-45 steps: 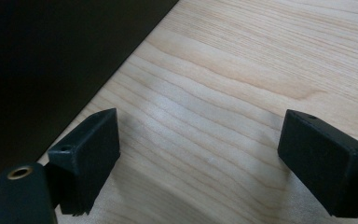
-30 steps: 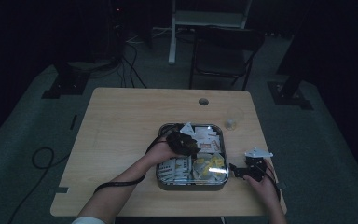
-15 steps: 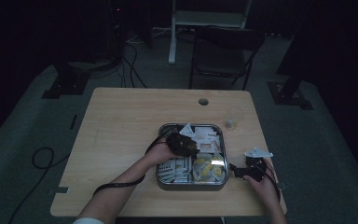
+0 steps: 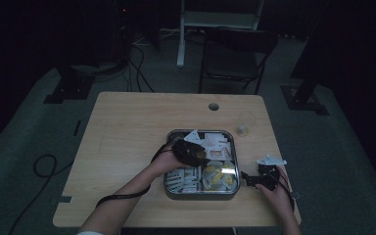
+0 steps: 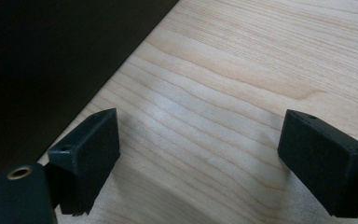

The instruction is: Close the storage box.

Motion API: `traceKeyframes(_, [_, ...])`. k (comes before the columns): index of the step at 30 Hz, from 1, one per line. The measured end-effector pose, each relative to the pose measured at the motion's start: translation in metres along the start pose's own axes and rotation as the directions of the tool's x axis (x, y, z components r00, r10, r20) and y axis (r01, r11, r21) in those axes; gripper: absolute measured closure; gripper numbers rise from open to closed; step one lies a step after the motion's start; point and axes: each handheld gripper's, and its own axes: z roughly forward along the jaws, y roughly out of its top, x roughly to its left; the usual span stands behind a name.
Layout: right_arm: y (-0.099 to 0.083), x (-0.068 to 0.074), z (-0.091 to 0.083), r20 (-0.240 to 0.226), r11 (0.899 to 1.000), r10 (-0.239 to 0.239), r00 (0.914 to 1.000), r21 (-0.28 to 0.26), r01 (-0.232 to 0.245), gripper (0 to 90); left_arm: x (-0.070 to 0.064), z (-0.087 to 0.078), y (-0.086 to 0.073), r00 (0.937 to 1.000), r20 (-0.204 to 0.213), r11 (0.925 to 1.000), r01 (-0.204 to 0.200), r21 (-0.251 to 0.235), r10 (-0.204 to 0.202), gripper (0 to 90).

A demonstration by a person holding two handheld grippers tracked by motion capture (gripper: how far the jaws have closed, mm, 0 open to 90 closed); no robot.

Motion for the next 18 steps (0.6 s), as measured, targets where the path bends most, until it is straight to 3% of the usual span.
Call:
traceKeyframes(4, [0.000,0.000,0.000,0.000,1.000,0.000,1.0000,0.000,0.000,12.3,-0.001,-0.005,0.001,0.9999,0.002,0.9999,0.016,-0.002,-0.016,27.8])
traceKeyframes(8, [0.000,0.000,0.000,0.000,1.000,0.000,1.0000,0.000,0.000,12.3,0.001,-0.010,0.000,0.9989,-0.004,0.9988,0.048,-0.011,-0.048,19.7])
traceKeyframes(10, [0.000,0.000,0.000,0.000,1.000,0.000,1.0000,0.000,0.000,12.3,0.000,-0.012,-0.001,0.9989,-0.014,0.9990,0.044,-0.011,-0.044,19.1])
traceKeyframes(12, [0.000,0.000,0.000,0.000,1.000,0.000,1.0000,0.000,0.000,12.3,-0.001,-0.014,-0.002,0.9988,-0.021,0.9990,0.045,0.009,-0.044,9.7])
traceKeyframes(14, [0.000,0.000,0.000,0.000,1.000,0.000,1.0000,0.000,0.000,12.3,-0.001,-0.016,-0.003,0.9985,-0.023,0.9987,0.049,0.009,-0.049,8.5])
traceKeyframes(15, [0.000,0.000,0.000,0.000,1.000,0.000,1.0000,0.000,0.000,12.3,0.000,-0.016,-0.004,0.9983,-0.019,0.9983,0.055,0.020,-0.055,3.0])
traceKeyframes(18, [0.000,0.000,0.000,0.000,1.000,0.000,1.0000,0.000,0.000,12.3,0.001,-0.022,-0.006,0.9972,-0.020,0.9974,0.072,-0.009,-0.072,0.3])
